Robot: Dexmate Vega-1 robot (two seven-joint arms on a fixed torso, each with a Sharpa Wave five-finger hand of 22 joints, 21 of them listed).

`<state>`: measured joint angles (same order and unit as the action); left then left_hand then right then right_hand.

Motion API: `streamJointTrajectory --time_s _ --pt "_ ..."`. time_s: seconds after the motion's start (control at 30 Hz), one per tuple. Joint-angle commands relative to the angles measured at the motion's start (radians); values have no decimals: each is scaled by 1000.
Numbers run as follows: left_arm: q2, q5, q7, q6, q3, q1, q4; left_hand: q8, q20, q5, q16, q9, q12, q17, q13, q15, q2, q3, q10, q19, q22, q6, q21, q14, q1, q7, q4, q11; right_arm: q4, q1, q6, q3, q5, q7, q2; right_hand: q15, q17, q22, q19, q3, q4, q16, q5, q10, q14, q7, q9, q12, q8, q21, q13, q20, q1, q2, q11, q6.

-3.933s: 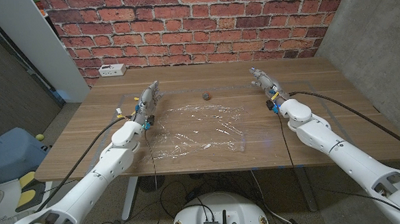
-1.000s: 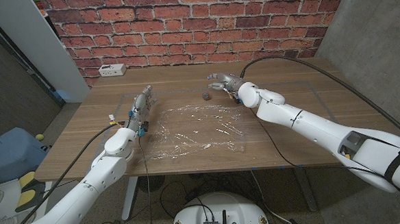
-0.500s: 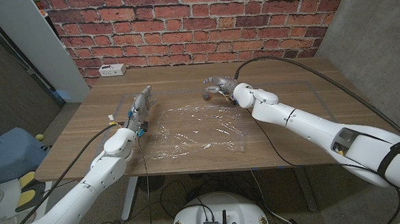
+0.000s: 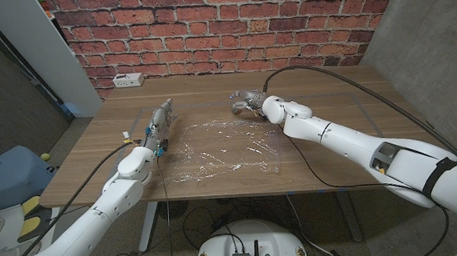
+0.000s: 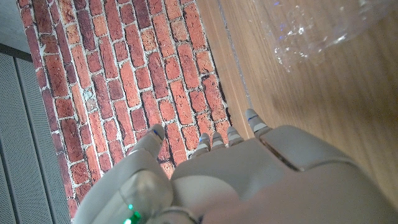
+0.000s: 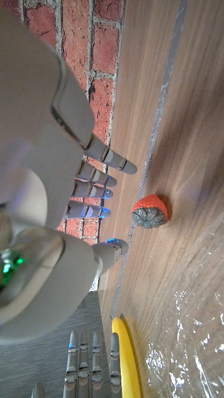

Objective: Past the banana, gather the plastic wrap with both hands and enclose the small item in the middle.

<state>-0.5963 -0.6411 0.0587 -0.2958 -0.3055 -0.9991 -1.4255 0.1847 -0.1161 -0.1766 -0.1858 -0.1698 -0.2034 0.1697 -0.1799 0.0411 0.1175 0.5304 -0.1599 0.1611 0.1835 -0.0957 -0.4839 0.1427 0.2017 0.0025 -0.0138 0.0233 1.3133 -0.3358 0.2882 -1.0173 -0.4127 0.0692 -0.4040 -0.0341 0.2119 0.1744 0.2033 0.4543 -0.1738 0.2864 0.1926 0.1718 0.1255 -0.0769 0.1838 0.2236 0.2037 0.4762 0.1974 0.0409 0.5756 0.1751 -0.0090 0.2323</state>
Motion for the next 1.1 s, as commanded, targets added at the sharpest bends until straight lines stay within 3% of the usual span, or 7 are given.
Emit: streamJointTrajectory --time_s 0.03,0.3,0.57,0.83,0.97,1.1 --pt "-6 0 11 13 3 -4 -13 -2 -11 -1 3 -5 3 3 -5 -6 -2 -3 -1 1 6 0 7 2 -10 -8 1 -2 -65 25 -11 -40 -34 -9 35 -26 0 3 22 16 -5 11 0 12 20 0 4 -2 -1 6 4 -8 36 -4 -1 13" --pt "-8 2 22 19 4 -10 -24 -1 -12 -2 4 -5 3 3 -5 -6 -2 -3 -2 2 6 1 9 3 -12 -7 1 0 -90 33 1 -68 -76 -31 51 -53 -5 3 86 37 -17 26 -11 44 81 -3 4 -2 2 14 2 -23 169 -36 -11 36" --pt "-9 3 26 25 4 -10 -30 -1 -13 -2 3 -5 3 3 -5 -7 -2 -4 -2 1 6 2 10 2 -14 -12 1 -3 -140 45 -22 -78 -74 -29 68 -69 -1 4 124 30 -7 46 -17 68 126 -4 5 0 7 22 2 -50 218 -45 -14 64" --pt "-13 4 35 31 7 -16 -40 -1 -14 -2 3 -6 4 3 -5 -7 -2 -4 -4 2 6 3 12 2 -15 -14 1 -3 -200 57 -20 -96 -82 -39 92 -97 12 10 213 10 2 86 -19 104 199 -5 5 3 17 54 4 -60 268 -40 -28 122" --pt "-15 4 35 32 7 -17 -41 -1 -14 -2 3 -6 4 3 -5 -8 -2 -4 -3 2 6 5 13 2 -16 -15 1 -2 -221 60 -19 -109 -97 -62 100 -138 31 16 278 -5 6 134 -18 143 279 -12 6 8 22 88 4 -70 303 -29 -40 168" --pt "-13 3 31 30 7 -14 -38 0 -14 -2 3 -6 4 3 -5 -8 -2 -4 -3 2 6 6 13 3 -17 -17 1 -2 -235 58 -12 -118 -117 -104 107 -188 84 29 350 -9 -3 232 -14 219 428 -19 6 24 35 143 6 -104 385 -10 -58 252"
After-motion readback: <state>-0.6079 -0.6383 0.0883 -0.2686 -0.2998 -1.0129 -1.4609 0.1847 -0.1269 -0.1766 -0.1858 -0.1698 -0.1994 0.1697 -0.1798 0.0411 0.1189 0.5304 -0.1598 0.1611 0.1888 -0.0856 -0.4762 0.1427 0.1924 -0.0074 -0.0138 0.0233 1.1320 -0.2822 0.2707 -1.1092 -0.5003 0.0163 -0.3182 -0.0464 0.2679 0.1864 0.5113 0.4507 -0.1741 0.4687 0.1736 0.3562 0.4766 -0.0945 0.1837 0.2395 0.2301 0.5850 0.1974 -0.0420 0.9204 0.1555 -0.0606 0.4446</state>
